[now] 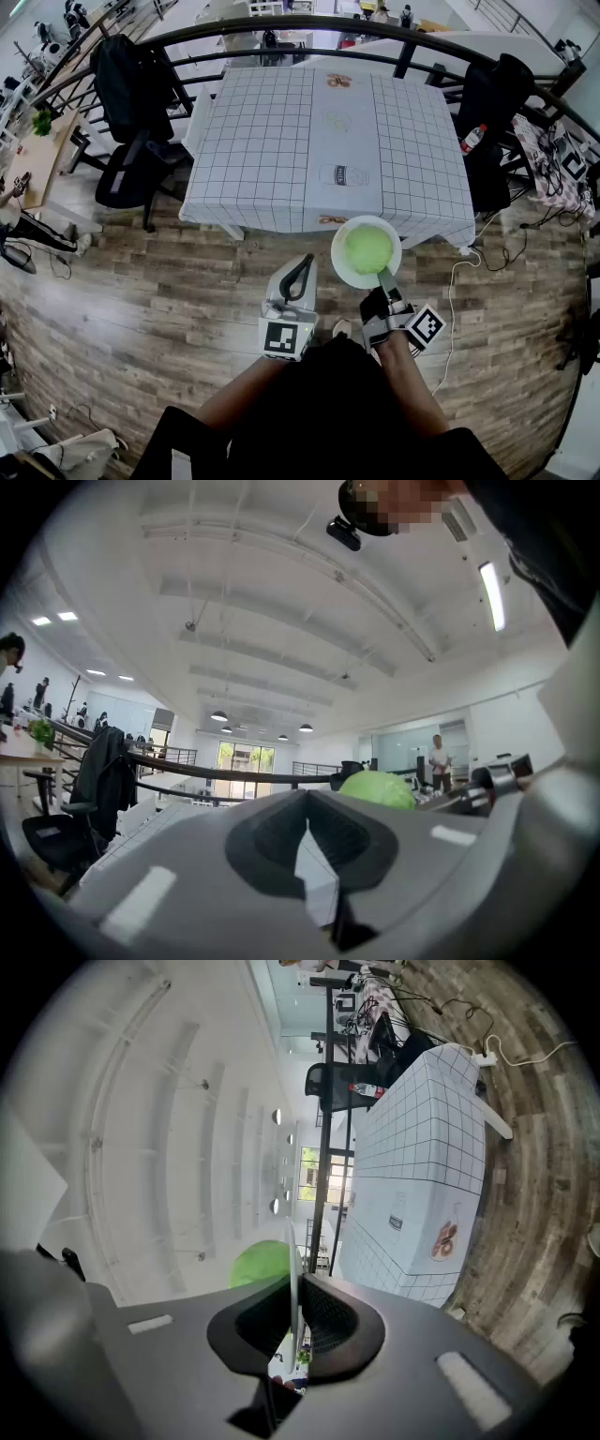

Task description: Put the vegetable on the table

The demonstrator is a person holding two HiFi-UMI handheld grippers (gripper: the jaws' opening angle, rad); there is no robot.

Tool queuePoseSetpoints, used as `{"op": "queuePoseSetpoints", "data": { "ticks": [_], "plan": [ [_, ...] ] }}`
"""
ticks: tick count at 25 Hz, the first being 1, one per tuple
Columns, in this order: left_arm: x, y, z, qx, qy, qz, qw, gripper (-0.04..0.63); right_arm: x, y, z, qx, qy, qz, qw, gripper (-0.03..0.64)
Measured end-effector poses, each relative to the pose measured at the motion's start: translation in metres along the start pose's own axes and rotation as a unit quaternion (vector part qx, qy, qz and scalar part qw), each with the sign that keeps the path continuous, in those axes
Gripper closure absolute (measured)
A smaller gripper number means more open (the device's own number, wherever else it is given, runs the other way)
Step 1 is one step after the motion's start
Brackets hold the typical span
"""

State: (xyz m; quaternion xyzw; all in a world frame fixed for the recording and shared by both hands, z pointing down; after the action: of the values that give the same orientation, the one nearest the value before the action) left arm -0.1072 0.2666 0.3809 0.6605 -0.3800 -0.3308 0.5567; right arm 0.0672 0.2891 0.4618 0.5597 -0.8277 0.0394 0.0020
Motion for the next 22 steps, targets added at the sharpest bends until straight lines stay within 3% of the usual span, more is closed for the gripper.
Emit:
{"op": "queuePoseSetpoints", "data": {
  "ticks": [15,22],
  "plan": [
    [0.01,-0.006,-0.02,0.0,-0.016,-0.001,0.9999,0.588,0.009,-0.007,-0.002,0.001,-0.005,-0.001,1.0,0.596],
    [0.026,-0.016,-0.027,-0.001,-0.047,-0.008,0.9989,0.588,0.017,-0.017,-0.003,0.013,-0.008,-0.001,1.0,0.597]
  ]
}}
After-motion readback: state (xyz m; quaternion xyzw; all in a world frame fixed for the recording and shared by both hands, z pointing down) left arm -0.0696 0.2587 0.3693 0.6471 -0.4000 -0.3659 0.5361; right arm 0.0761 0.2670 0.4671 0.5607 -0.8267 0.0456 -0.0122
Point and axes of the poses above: the fingertips, and each gripper's own axes: x forward along the fingers, z to its left, y out of its underside, the point moved 1 cm from there along -x, backward along the fingers, and after that the axes turned 12 degrees about x, right-handed, at the moved point
